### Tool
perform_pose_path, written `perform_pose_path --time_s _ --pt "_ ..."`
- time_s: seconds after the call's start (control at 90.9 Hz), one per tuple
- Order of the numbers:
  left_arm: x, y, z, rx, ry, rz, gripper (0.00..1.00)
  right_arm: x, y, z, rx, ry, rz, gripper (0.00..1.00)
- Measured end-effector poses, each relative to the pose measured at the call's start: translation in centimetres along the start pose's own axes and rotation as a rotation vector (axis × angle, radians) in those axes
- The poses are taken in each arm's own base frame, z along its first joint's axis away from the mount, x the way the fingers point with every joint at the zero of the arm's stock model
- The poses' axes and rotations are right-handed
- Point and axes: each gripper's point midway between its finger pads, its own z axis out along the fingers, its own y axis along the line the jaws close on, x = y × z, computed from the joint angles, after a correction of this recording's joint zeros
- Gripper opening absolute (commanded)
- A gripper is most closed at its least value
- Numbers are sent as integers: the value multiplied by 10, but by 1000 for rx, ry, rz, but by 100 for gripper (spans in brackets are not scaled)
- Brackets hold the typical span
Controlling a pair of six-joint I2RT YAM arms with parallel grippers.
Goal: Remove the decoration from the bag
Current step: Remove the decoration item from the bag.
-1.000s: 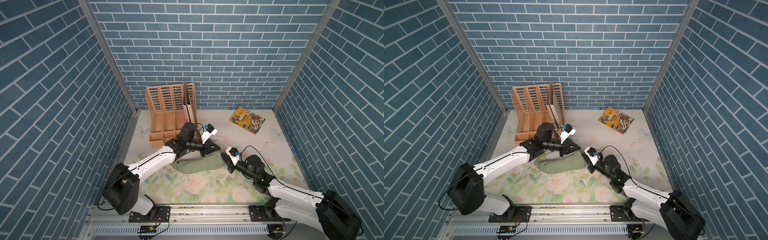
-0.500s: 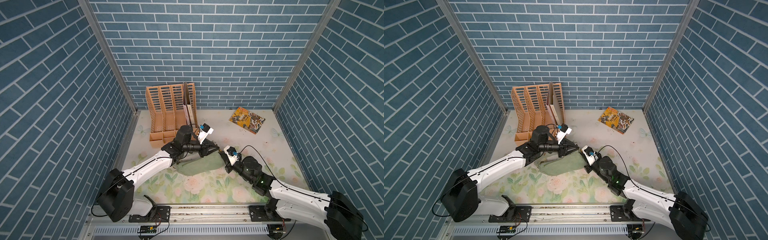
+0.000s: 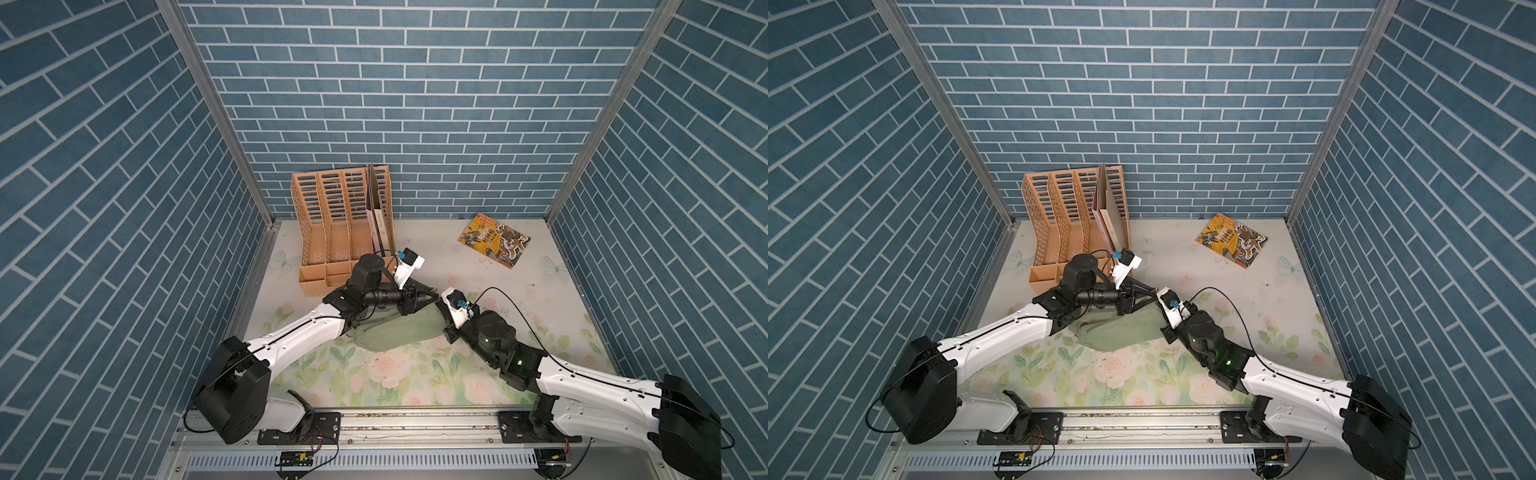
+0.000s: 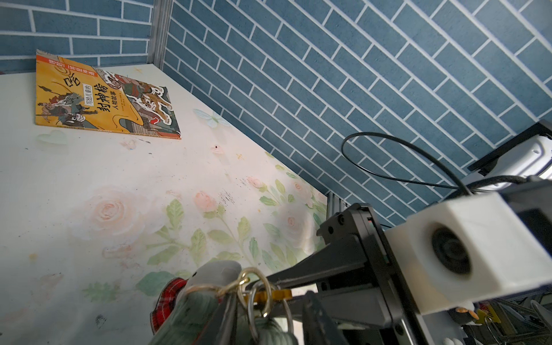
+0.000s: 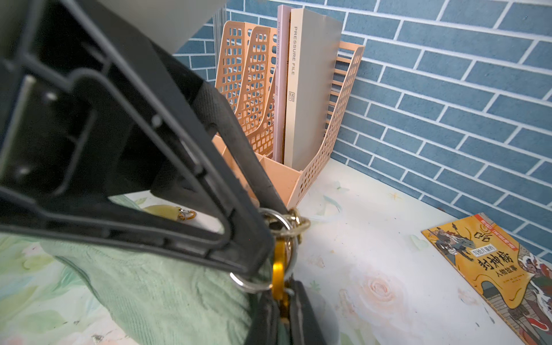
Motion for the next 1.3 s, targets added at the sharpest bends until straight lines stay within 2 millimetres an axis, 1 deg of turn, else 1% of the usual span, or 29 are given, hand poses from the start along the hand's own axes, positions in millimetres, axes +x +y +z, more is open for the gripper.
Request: perform_pose_path --time_s 0.154,0.275,0.352,0.462,0.528,0.649,0.726,0.814,0.858,0.957,1.023,1.298 --pt "4 2 0 -3 6 -9 39 3 -3 -1 20 17 -19 0" --pt "7 3 0 -3 5 -21 36 5 -3 -1 26 26 -28 0" --pt "9 3 0 -1 1 -30 36 3 -3 -1 28 28 -34 0" --pt "10 3 0 7 -8 -41 42 -3 -3 -1 33 15 -42 0" --pt "12 3 0 11 -10 -49 43 -8 -4 -1 34 7 -45 0" --pt "14 4 1 15 -11 -64 38 -16 -3 0 34 -7 -44 0" --pt "14 5 2 18 -14 -65 33 -17 -3 -1 32 -10 -49 0" --pt "14 5 4 23 -16 -67 32 -16 -2 -1 31 -7 -58 0" --pt "14 5 4 27 -17 -69 33 -16 -3 -1 33 -6 -60 0" --pt "14 5 6 38 -18 -73 44 -16 -4 -1 38 -5 -65 0" --pt "13 4 6 43 -19 -75 47 -16 -4 -1 39 -6 -69 0" --pt "11 -2 6 76 -29 -8 48 -21 -3 -5 23 -8 -119 0"
